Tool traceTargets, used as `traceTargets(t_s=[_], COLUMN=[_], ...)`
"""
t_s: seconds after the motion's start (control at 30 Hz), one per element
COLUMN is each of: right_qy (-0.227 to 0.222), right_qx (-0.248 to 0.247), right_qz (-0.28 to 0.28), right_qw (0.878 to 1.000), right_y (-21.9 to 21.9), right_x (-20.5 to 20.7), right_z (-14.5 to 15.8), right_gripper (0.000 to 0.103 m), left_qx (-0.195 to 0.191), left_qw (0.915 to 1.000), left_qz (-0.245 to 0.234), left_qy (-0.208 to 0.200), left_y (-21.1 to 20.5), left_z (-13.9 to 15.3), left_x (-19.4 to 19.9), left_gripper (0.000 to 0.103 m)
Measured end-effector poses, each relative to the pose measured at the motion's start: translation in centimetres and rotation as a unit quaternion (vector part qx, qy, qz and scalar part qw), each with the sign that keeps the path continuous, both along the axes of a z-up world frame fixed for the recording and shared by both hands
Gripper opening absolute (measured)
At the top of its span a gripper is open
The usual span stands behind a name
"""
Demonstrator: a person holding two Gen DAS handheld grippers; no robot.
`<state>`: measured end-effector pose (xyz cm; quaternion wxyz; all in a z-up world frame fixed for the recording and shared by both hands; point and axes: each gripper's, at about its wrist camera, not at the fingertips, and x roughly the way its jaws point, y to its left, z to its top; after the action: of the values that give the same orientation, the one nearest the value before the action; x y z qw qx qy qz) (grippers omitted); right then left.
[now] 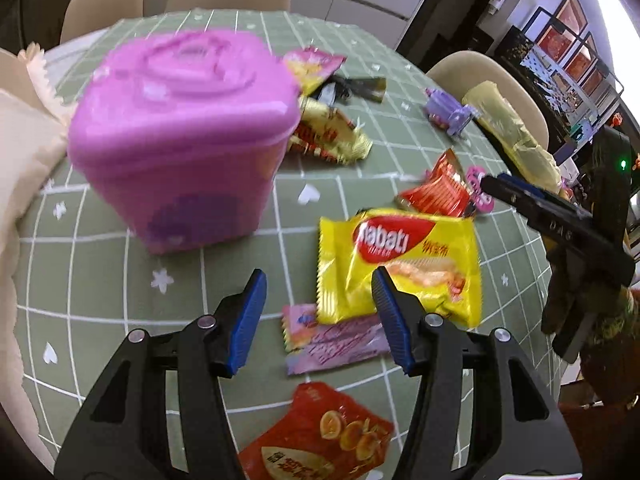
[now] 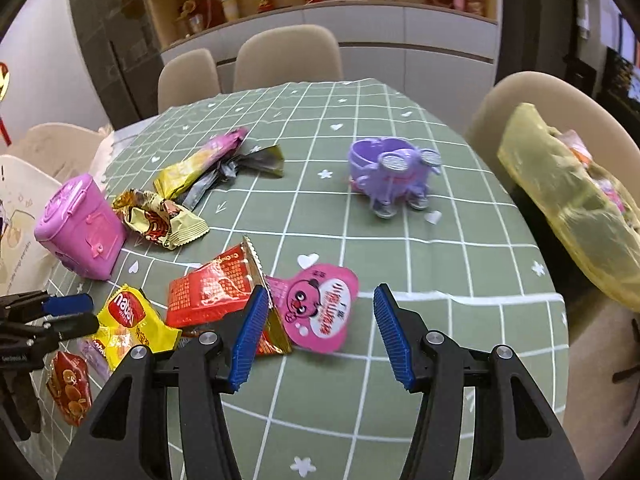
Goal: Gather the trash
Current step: 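Move the right tool to the yellow Nabati wafer pack and close on it, then grasp the small red snack packet with the left tool while the right tool holds the Nabati pack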
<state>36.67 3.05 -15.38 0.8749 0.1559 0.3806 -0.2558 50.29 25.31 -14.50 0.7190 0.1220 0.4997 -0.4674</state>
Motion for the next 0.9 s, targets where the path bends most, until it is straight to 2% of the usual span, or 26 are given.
traceTargets(t_s=[0.13, 0.37, 0.53, 0.6, 0.63, 0.73, 0.9], right_qy=[-0.003, -0.033, -0.004, 0.015, 0.016, 0.015, 0.019], right_qx=[0.012, 0.074, 0.088, 0.097, 0.098, 0.080, 0.049], right_qz=[0.010, 0.041, 0.083, 0.095, 0.100, 0.097, 0.061], right_qw=[1.000, 0.996, 0.993, 0.991, 0.990, 0.992, 0.997], right_y=[0.3, 3.7, 7.5, 8.3, 8.5, 8.5, 6.8], right_x=[-0.3, 0.0, 2.1, 2.4, 2.2, 1.3, -1.9], right_z=[0.2, 0.3, -1.3, -2.2, -2.2, -1.5, 0.0], right_gripper=[0.052, 0.052, 0.052, 0.038, 0.021, 0.015, 0.014], left_qx=[-0.007, -0.009, 0.010, 0.015, 0.019, 0.022, 0.008], left_qw=[0.9999, 1.0000, 0.9997, 0.9996, 0.9995, 0.9992, 0.9988], left_qz=[-0.007, -0.003, 0.012, 0.019, 0.024, 0.032, 0.048], left_qy=[0.013, -0.001, -0.018, -0.013, -0.011, -0.008, 0.003], left_y=[0.8, 3.5, 5.6, 6.3, 6.6, 7.3, 8.2], left_z=[0.4, 2.6, 2.5, 2.2, 2.0, 1.8, 2.3], left_x=[-0.4, -1.6, -2.4, -2.8, -3.0, -3.7, -4.5], left_gripper=[0.052, 0.052, 0.052, 0.052, 0.052, 0.052, 0.052])
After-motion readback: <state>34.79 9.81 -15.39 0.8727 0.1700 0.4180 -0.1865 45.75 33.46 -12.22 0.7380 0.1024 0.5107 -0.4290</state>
